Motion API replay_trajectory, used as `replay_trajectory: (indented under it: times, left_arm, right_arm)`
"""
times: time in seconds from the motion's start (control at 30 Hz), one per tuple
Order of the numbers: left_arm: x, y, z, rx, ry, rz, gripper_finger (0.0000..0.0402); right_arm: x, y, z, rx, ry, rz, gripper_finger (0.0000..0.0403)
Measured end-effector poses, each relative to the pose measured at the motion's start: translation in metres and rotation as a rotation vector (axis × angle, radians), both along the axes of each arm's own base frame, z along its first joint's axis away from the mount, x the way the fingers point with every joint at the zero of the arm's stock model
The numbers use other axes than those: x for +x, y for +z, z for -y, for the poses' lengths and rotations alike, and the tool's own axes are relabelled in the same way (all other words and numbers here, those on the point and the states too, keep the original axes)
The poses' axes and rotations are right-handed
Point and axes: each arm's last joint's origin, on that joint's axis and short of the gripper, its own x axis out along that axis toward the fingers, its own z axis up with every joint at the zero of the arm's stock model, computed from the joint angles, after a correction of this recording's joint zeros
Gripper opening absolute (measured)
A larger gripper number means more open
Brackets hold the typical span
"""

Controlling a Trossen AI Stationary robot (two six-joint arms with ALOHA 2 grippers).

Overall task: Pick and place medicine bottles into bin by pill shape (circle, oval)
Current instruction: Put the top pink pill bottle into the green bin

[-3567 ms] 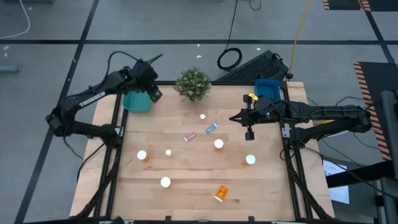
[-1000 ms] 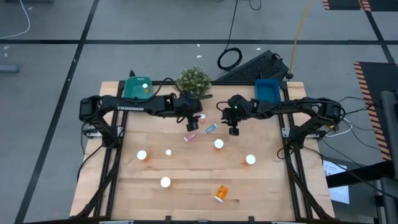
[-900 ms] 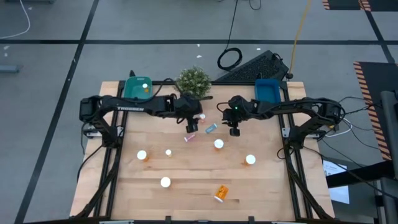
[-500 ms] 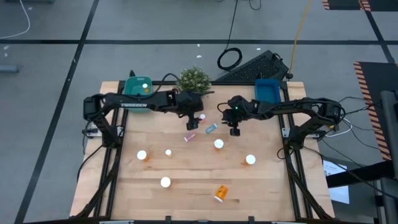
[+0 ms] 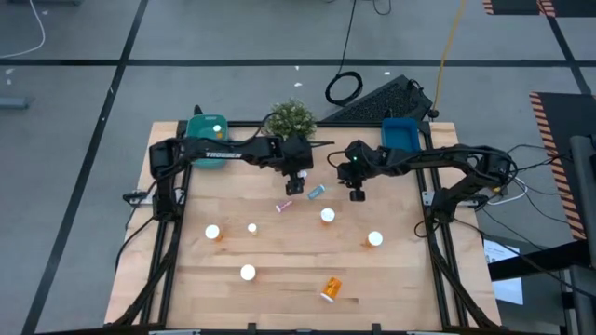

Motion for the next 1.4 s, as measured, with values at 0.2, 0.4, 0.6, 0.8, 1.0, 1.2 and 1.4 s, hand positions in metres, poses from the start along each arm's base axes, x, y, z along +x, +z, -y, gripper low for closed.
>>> replay_trajectory:
  times: [0.2,0.4,0.6,0.8,1.0,1.2,1.4]
  left_arm:
    - [0.006,-0.007,-0.002,0.022,0.006,0.015,0.0292]
    - [0.007,-0.017,-0.002,0.012,0.009,-0.016,0.0275]
    - [0.008,-0.015,-0.001,0.049,0.028,-0.013,0.0258]
    - [0.009,-0.021,-0.003,0.034,0.019,-0.019,0.0244]
    - [0.01,-0.029,-0.003,0.021,0.016,-0.041,0.0243]
    - [0.011,-0.027,0.0,0.021,0.008,-0.034,0.0243]
    - [0.01,-0.027,0.0,0.018,0.01,-0.039,0.0243]
  right_arm:
    - [-0.006,0.004,0.0,0.006,-0.002,-0.028,0.0075]
    - [-0.012,0.015,-0.002,0.001,-0.001,-0.016,0.0075]
    - [-0.016,0.026,-0.004,-0.01,-0.005,0.014,0.0075]
    - [-0.02,0.031,-0.006,-0.004,-0.014,0.018,0.0075]
    - [-0.022,0.033,-0.007,-0.001,-0.016,0.015,0.0075]
    - [-0.022,0.033,-0.007,-0.002,-0.016,0.017,0.0075]
    - [-0.022,0.033,-0.007,-0.003,-0.014,0.016,0.0075]
